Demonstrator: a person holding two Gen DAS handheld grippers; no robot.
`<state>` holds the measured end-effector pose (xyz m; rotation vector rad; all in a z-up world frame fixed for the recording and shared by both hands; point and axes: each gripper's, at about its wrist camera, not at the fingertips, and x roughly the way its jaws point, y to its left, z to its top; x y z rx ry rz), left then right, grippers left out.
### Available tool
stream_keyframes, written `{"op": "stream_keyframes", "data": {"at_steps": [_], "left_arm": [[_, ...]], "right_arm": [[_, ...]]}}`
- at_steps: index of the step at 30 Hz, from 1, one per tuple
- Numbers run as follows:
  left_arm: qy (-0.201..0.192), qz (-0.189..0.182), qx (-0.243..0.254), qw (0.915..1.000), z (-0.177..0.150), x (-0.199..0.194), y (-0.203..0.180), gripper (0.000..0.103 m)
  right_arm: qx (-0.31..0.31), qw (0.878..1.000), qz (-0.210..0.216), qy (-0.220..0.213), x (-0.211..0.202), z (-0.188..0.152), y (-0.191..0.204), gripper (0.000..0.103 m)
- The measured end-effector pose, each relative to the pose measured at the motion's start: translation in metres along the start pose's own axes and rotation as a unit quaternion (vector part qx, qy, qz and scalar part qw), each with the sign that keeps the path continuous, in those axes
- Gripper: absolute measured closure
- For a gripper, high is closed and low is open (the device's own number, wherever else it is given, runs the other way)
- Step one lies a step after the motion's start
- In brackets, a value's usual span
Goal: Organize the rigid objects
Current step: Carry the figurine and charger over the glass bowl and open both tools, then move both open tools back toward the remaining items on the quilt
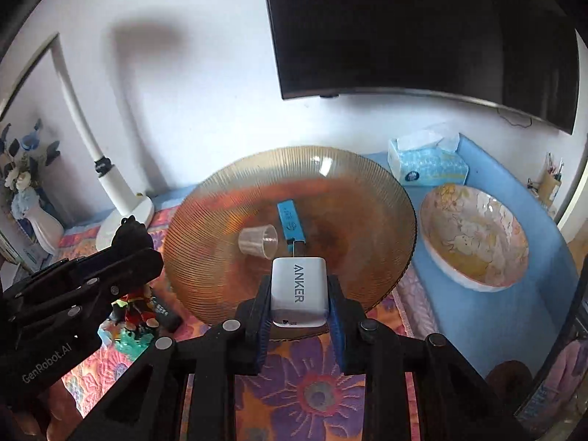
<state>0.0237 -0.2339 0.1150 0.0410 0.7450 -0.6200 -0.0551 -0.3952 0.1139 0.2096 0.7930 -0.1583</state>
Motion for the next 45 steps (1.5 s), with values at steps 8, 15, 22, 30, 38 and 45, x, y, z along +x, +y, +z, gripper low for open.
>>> {"op": "stream_keyframes", "data": {"at_steps": [8, 15, 22, 30, 38, 45], "left_arm": [[0.032, 0.012, 0.004, 0.9994, -0.016, 0.039, -0.015, 0.073], [-0.038, 0.023, -0.051, 0.9977, -0.023, -0.025, 0.028, 0.022], [-0.105, 0.110, -0.139, 0.9786, -0.083, -0.120, 0.120, 0.015], [-0.066, 0.213, -0.223, 0.9488, -0.174, -0.129, 0.219, 0.015], [-0.068, 0.109, -0.331, 0.9349, -0.196, -0.131, 0.261, 0.015], [-0.060, 0.115, -0.313, 0.9407, -0.195, -0.127, 0.255, 0.015]], "right_arm": [[-0.009, 0.999, 0.007, 0.039, 0.027, -0.005, -0.011, 0.077], [0.052, 0.998, 0.018, 0.024, -0.003, -0.005, -0.035, 0.067], [0.024, 0.996, 0.089, -0.006, -0.040, -0.033, 0.006, 0.058], [-0.083, 0.983, 0.163, 0.006, 0.008, -0.092, 0.116, 0.026], [-0.103, 0.983, 0.144, 0.045, 0.044, -0.104, 0.125, 0.026], [-0.096, 0.985, 0.132, 0.059, 0.050, -0.105, 0.124, 0.024]]}}
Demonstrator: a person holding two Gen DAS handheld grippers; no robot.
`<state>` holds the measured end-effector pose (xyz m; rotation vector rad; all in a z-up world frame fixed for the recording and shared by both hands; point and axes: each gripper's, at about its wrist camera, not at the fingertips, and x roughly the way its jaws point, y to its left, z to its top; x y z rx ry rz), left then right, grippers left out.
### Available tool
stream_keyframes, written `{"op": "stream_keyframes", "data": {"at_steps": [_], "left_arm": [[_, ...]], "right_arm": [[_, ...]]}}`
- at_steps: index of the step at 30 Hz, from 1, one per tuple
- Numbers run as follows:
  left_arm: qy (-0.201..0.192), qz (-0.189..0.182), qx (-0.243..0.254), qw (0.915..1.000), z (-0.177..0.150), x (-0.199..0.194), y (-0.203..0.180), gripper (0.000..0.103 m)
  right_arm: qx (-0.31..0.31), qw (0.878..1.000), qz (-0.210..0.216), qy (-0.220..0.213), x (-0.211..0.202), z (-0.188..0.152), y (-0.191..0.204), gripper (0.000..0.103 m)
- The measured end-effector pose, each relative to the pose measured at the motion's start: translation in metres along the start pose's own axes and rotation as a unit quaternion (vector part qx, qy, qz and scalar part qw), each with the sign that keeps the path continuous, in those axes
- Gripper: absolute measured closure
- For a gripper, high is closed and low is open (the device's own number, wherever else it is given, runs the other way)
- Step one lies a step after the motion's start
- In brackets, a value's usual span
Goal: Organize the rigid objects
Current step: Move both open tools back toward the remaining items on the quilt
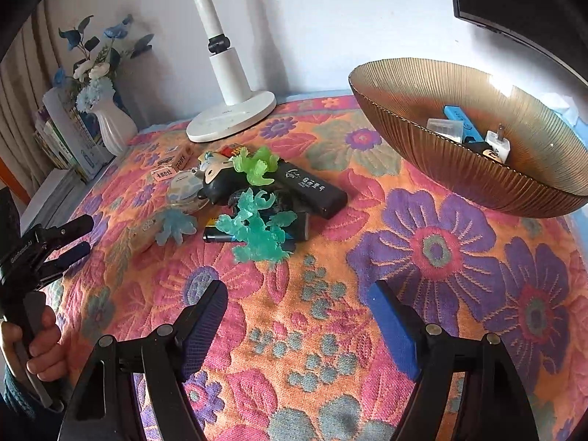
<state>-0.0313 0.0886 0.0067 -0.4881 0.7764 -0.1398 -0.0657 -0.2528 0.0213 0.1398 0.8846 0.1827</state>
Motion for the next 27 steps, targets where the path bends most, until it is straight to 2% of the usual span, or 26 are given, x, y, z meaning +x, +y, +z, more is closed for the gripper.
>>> {"op": "stream_keyframes", "data": {"at_steps": [3, 5, 6, 7, 9, 12, 13, 14, 15, 17, 19, 20, 23, 25, 26, 27], "left_arm": [[0.003, -0.004, 0.012, 0.9999, -0.001, 0.000, -0.003, 0.015], [0.008, 0.001, 0.050, 0.9987, -0.003, 0.000, -0.017, 0.015], [0.019, 0.013, 0.089, 0.9958, -0.005, 0.001, -0.031, 0.017], [0.031, 0.025, 0.130, 0.9908, -0.009, 0.002, -0.044, 0.017], [0.038, 0.045, 0.214, 0.9751, -0.017, 0.000, -0.076, 0.017], [0.053, 0.099, 0.301, 0.9470, -0.024, 0.010, -0.112, 0.018], [0.059, 0.112, 0.316, 0.9404, -0.025, 0.016, -0.116, 0.019], [0.065, 0.112, 0.325, 0.9367, -0.025, 0.023, -0.119, 0.026], [0.074, 0.096, 0.327, 0.9372, -0.024, 0.028, -0.118, 0.031], [0.095, 0.058, 0.312, 0.9434, -0.019, 0.039, -0.113, 0.031], [0.112, 0.062, 0.301, 0.9451, -0.015, 0.054, -0.108, 0.037], [0.119, 0.059, 0.297, 0.9457, -0.013, 0.060, -0.106, 0.043], [0.116, 0.040, 0.296, 0.9472, -0.015, 0.063, -0.107, 0.047], [0.112, 0.036, 0.299, 0.9471, -0.016, 0.061, -0.110, 0.058], [0.108, 0.035, 0.298, 0.9478, -0.016, 0.059, -0.110, 0.070], [0.107, 0.035, 0.296, 0.9485, -0.017, 0.057, -0.110, 0.071]], "right_arm": [[0.004, 1.000, -0.008, -0.007, -0.003, 0.001, -0.002, 0.023], [0.002, 1.000, -0.022, -0.010, -0.006, 0.002, 0.001, 0.023], [0.001, 1.000, -0.023, -0.008, -0.009, 0.004, 0.003, 0.023], [-0.002, 1.000, -0.017, -0.006, -0.012, 0.006, 0.007, 0.023], [-0.017, 1.000, -0.005, -0.009, -0.019, 0.014, 0.017, 0.023], [-0.049, 0.998, -0.021, -0.015, -0.013, 0.029, 0.032, 0.025], [-0.057, 0.998, -0.027, -0.015, -0.007, 0.032, 0.034, 0.034], [-0.064, 0.997, -0.030, -0.009, 0.002, 0.034, 0.035, 0.045], [-0.063, 0.998, -0.023, -0.002, 0.009, 0.036, 0.034, 0.048], [-0.056, 0.998, -0.005, -0.001, 0.017, 0.036, 0.032, 0.049], [-0.061, 0.998, -0.002, -0.006, 0.022, 0.034, 0.033, 0.050], [-0.067, 0.998, -0.002, -0.007, 0.024, 0.033, 0.035, 0.052], [-0.077, 0.997, -0.008, -0.015, 0.024, 0.030, 0.038, 0.061], [-0.083, 0.996, -0.005, -0.023, 0.022, 0.028, 0.040, 0.065], [-0.084, 0.996, -0.008, -0.030, 0.020, 0.028, 0.041, 0.065], [-0.083, 0.996, -0.007, -0.038, 0.017, 0.028, 0.041, 0.065]]}}
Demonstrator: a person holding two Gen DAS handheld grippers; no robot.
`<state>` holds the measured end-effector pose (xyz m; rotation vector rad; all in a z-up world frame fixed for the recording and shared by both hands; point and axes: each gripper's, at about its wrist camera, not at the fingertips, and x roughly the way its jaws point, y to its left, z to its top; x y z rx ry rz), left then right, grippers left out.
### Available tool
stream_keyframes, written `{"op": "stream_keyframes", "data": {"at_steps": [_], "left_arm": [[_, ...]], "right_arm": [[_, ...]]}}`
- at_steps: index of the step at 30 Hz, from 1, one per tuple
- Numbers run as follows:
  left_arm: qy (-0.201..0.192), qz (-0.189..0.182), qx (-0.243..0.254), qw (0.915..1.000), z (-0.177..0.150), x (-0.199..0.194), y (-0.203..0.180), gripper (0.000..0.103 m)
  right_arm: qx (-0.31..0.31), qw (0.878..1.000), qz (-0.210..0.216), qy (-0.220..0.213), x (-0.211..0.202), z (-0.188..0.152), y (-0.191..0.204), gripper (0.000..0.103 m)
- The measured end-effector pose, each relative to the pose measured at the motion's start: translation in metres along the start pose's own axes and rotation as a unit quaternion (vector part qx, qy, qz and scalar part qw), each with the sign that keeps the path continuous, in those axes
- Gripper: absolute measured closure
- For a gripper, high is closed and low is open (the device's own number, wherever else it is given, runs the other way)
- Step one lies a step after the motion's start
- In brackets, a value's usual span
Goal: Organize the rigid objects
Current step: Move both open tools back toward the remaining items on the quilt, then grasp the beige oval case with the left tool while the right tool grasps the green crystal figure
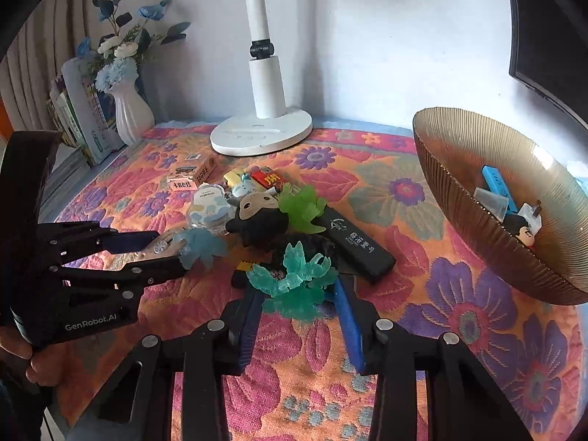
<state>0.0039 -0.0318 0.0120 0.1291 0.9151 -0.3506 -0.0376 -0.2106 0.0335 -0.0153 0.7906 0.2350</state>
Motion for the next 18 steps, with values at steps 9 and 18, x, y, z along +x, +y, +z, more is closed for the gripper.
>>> {"op": "stream_keyframes", "data": {"at_steps": [9, 18], "left_arm": [[-0.043, -0.030, -0.071, 0.9961, -0.045, -0.056, 0.011, 0.071], [-0.037, -0.038, -0.055, 0.9970, -0.067, -0.054, -0.011, 0.071]], "right_arm": [[0.030, 0.998, 0.045, -0.018, -0.061, -0.022, -0.020, 0.065], [-0.032, 0.996, 0.011, 0.085, -0.058, -0.059, 0.002, 0.065]]}}
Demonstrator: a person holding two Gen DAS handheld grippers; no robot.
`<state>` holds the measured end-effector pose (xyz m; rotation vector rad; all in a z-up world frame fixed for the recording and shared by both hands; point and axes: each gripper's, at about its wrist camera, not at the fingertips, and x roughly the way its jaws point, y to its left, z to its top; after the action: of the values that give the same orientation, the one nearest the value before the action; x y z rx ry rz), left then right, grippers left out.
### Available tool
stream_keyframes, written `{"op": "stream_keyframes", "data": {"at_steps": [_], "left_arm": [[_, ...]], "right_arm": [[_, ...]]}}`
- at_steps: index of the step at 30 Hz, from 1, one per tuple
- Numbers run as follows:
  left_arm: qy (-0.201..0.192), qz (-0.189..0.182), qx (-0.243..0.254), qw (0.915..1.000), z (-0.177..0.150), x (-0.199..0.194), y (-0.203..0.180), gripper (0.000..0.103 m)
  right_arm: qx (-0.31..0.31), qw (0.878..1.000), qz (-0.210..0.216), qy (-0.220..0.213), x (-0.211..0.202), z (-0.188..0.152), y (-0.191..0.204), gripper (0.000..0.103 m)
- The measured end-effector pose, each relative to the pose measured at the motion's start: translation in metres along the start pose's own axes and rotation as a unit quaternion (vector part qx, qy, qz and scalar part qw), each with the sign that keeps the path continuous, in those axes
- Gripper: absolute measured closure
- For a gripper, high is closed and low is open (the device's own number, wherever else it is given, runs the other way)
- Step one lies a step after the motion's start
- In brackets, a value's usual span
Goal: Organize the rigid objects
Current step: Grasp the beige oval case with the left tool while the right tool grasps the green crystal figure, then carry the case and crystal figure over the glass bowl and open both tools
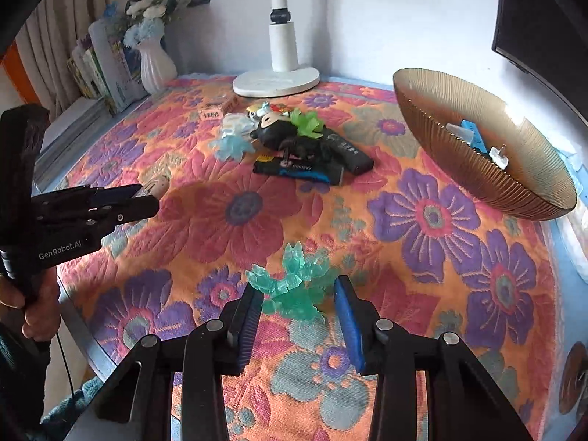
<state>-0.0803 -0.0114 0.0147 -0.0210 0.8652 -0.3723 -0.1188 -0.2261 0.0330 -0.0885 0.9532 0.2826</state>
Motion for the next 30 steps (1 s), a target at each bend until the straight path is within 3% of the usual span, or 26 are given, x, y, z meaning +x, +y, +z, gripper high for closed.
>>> {"op": "stream_keyframes", "data": {"at_steps": [1, 3, 4, 6, 11, 13, 15, 17, 21, 23, 27, 30], "left_arm": [[0.001, 0.007, 0.000, 1.0000, -0.002, 0.002, 0.001, 0.071], [0.002, 0.006, -0.005, 1.0000, -0.008, 0.004, 0.005, 0.064], [-0.004, -0.006, -0.004, 1.0000, -0.011, 0.002, 0.006, 0.059], [-0.001, -0.021, 0.005, 0.9998, -0.014, -0.001, 0.006, 0.045], [0.000, -0.013, -0.004, 0.9999, -0.012, 0.000, 0.004, 0.044], [-0.001, 0.001, 0.003, 1.0000, -0.011, 0.003, 0.001, 0.045], [-0.001, 0.024, 0.017, 0.9996, -0.010, 0.006, -0.003, 0.056], [-0.002, 0.041, 0.019, 0.9990, -0.010, 0.006, -0.004, 0.069], [-0.001, 0.033, 0.005, 0.9995, -0.003, 0.001, -0.004, 0.072], [-0.024, 0.022, 0.011, 0.9994, 0.009, -0.011, -0.013, 0.072], [-0.082, -0.011, 0.034, 0.9960, 0.059, -0.037, -0.048, 0.072], [-0.152, -0.053, 0.020, 0.9868, 0.106, -0.053, -0.077, 0.072]], "right_arm": [[0.004, 1.000, 0.002, -0.002, 0.003, -0.003, 0.000, 0.064], [0.025, 1.000, 0.014, 0.003, 0.009, -0.008, -0.005, 0.053], [0.035, 0.999, 0.022, 0.006, 0.011, -0.010, -0.007, 0.041], [0.043, 0.998, 0.034, -0.009, 0.009, -0.014, -0.011, 0.039], [0.060, 0.997, 0.038, -0.010, 0.008, -0.005, -0.012, 0.039], [0.059, 0.998, 0.026, -0.003, 0.014, 0.002, -0.006, 0.039], [0.036, 0.999, -0.009, -0.006, 0.020, 0.007, 0.005, 0.050], [0.006, 0.999, -0.039, -0.016, 0.022, 0.006, 0.016, 0.052], [-0.018, 0.997, -0.054, -0.054, 0.007, 0.000, 0.023, 0.053], [0.001, 0.996, -0.050, -0.075, -0.011, 0.005, 0.009, 0.053], [0.043, 0.985, -0.100, -0.133, -0.065, 0.026, -0.040, 0.053], [0.103, 0.973, -0.130, -0.163, -0.103, 0.048, -0.093, 0.052]]}}
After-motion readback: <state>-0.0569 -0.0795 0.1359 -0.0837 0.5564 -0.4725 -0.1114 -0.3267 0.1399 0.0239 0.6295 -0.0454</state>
